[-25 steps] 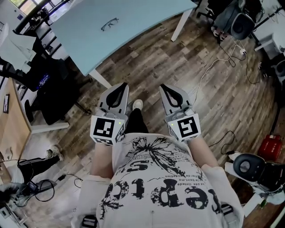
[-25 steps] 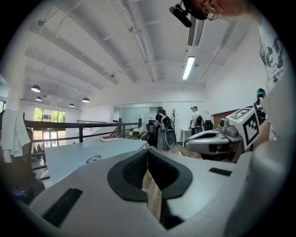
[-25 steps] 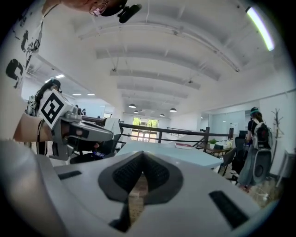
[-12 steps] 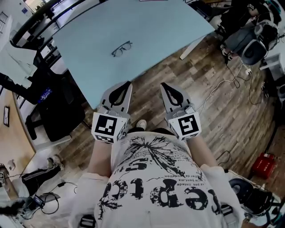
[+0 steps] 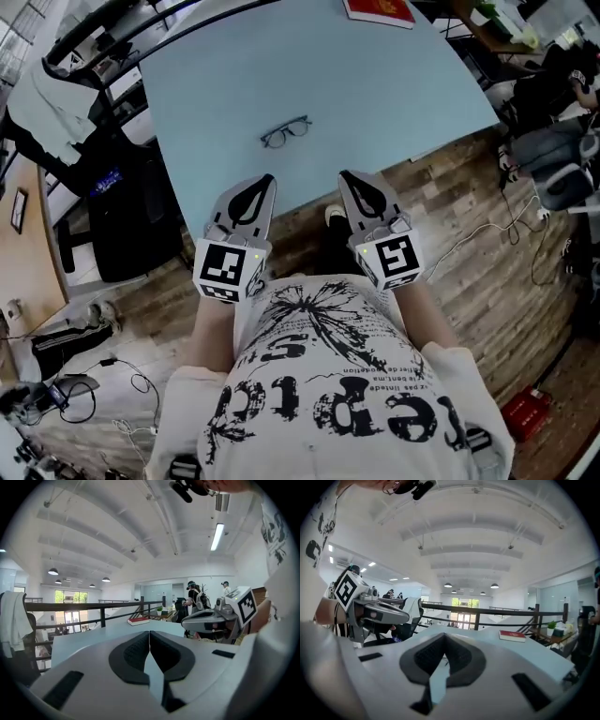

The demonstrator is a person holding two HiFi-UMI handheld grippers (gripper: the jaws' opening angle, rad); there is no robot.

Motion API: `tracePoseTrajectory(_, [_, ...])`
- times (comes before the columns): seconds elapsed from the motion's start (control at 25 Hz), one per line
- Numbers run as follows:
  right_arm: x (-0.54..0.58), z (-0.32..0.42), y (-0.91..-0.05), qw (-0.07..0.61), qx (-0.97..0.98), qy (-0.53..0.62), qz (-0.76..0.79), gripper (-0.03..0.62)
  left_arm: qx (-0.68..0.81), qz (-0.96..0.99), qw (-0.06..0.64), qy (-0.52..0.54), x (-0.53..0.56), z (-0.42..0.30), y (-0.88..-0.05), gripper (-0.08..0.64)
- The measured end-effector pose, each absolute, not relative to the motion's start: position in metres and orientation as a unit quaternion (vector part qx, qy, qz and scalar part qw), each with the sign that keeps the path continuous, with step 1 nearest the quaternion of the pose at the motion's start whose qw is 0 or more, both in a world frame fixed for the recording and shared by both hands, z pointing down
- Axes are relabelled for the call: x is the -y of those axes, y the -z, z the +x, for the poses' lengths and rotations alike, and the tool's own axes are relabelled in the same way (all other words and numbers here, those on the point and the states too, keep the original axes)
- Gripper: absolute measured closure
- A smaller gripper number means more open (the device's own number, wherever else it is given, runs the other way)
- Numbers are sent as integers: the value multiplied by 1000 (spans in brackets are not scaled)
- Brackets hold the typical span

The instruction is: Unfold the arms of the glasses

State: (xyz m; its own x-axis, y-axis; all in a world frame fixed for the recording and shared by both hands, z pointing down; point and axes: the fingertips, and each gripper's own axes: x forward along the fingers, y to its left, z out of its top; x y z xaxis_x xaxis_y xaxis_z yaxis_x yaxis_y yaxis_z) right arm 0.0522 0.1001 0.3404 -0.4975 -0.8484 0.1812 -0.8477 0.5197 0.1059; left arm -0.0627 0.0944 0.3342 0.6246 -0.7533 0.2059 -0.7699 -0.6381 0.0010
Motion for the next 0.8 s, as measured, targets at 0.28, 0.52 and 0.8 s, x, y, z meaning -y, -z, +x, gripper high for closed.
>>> tracePoseTrajectory(0.28, [19,83,-331,108,902,23,418,581,514,852,53,-82,-6,-43,-327,541])
tracePoseTrajectory(0.52, [103,90,-337,130,930,25,344,581,579,810,70,-66,61,-36,-329,541])
tracePoseTrajectory(0.8, [145,82,-376,164,948,-1,271,581,625,772,100,-56,87,-41,-354,541])
